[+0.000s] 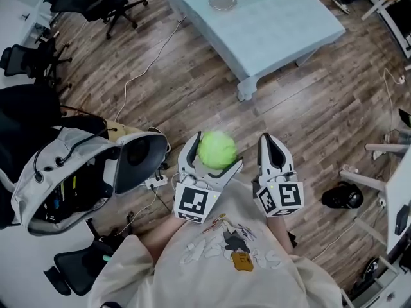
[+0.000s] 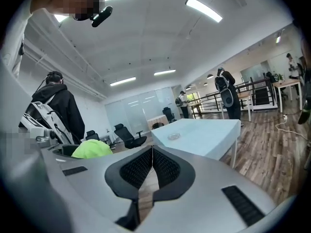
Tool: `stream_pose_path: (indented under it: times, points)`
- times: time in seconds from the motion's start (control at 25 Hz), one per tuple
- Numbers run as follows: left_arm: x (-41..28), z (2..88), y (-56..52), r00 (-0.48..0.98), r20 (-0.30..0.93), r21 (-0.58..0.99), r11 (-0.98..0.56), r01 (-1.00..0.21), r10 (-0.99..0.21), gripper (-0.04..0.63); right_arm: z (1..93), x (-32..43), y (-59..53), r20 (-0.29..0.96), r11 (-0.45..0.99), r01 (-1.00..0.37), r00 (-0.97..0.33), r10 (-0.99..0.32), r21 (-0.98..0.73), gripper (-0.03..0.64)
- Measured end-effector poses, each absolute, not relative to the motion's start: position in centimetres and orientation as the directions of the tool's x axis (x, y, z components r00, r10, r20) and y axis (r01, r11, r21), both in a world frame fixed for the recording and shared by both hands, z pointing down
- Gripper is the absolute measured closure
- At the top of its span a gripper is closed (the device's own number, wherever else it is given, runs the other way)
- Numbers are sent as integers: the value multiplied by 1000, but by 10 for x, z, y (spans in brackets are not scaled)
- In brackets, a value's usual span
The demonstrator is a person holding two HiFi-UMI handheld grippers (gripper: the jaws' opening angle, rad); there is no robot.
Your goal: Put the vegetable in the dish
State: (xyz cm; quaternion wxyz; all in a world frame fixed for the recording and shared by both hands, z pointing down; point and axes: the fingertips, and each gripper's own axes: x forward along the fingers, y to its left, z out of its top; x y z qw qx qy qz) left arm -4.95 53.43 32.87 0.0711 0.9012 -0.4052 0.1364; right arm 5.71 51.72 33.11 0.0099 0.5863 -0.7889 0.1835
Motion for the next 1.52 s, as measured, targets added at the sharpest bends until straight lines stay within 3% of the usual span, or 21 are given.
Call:
stream_pose_path:
  times: [0.68,1.52]
  points:
    - [-62,325,527,605,297,58,-619,-783,-738,86,346,59,517,248,235,-923,-315,-916,-303,592]
    - [-141,307,303,614,262,114,-607,-786,-745,86,323,-32,301,270,260,-927,-332,-904,-269,592]
